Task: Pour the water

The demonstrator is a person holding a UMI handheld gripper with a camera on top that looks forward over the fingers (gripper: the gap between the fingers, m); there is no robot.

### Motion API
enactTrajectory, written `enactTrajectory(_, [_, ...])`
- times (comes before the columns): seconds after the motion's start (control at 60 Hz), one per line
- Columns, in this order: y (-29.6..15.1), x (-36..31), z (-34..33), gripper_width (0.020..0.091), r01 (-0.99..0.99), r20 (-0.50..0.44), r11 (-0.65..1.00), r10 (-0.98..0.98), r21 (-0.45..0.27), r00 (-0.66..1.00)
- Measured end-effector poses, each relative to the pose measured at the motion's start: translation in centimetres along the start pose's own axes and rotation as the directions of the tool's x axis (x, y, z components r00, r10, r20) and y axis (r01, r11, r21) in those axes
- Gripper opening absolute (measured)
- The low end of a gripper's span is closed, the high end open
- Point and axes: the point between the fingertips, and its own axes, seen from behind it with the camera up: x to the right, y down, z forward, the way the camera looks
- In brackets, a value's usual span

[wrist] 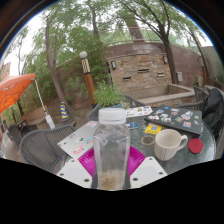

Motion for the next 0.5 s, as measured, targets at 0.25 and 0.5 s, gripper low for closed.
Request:
enactTrajectory(0.25, [-8.1, 1.6, 2.9, 0.0374, -0.846, 0.179, 0.532, 0.836, -0.031, 0.519])
enactTrajectory(0.5, [-11.3, 5.1, 6.2, 0.0372, -0.944, 0.283, -0.28, 0.904, -0.172, -0.32])
